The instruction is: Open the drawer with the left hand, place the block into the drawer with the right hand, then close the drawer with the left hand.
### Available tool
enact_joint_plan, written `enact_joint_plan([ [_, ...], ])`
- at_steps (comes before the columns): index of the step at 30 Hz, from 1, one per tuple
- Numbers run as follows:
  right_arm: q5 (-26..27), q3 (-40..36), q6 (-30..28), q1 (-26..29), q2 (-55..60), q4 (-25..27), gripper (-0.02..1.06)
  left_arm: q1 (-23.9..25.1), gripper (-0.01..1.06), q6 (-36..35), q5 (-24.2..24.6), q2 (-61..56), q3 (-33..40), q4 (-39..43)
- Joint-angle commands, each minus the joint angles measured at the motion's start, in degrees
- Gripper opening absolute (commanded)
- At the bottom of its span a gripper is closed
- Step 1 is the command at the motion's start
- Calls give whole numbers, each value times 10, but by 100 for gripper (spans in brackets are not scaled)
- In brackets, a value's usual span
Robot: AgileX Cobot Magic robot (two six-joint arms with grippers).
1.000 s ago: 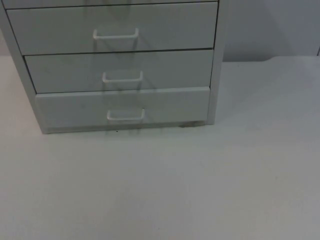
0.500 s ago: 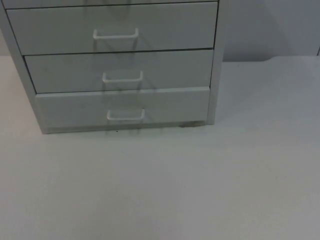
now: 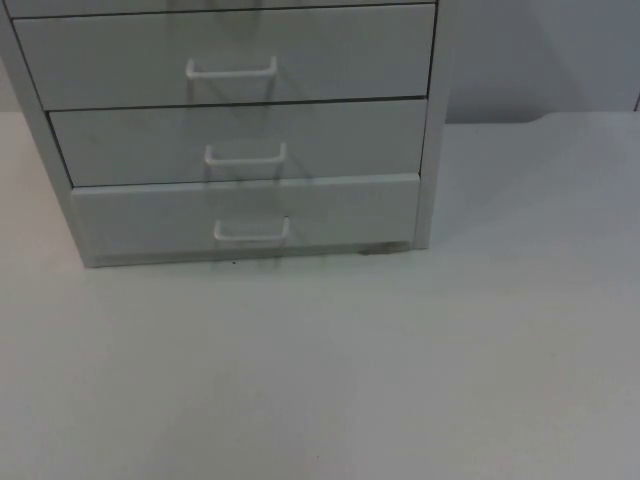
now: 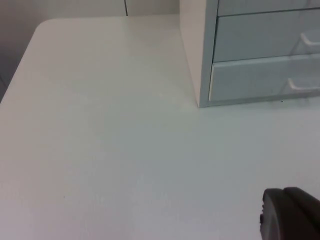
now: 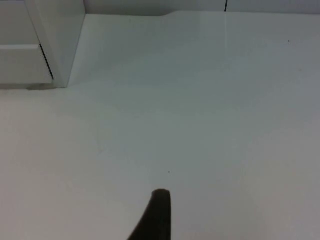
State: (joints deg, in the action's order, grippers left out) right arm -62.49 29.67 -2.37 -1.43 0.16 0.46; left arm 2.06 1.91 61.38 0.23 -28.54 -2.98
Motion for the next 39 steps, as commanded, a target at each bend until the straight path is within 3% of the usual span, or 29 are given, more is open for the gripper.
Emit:
enact_joint_plan([
  [1,6,-1,1,1,-2,-1,80,0,0,-10,2,-2,2,8],
  [9,6,-1,1,1,-2,-1,80,0,0,-19,2,-2,2,16],
  [13,6,-1,1,1,-2,-1,87,0,13,-19,2,-2,2,16],
  [15,6,-1,1,1,-2,-1,103,0,39,-24,2,-2,2,19],
  [17,6,-1,1,1,-2,-1,105,0,68,-28,2,-2,2,21],
  [18,6,-1,1,1,-2,-1,105,0,68,-28,2,-2,2,21],
  [21,6,-1,1,1,-2,-1,105,0,106,-28,2,-2,2,21],
  [39,6,-1,1,1,-2,-1,105,0,105,-27,2,-2,2,18],
])
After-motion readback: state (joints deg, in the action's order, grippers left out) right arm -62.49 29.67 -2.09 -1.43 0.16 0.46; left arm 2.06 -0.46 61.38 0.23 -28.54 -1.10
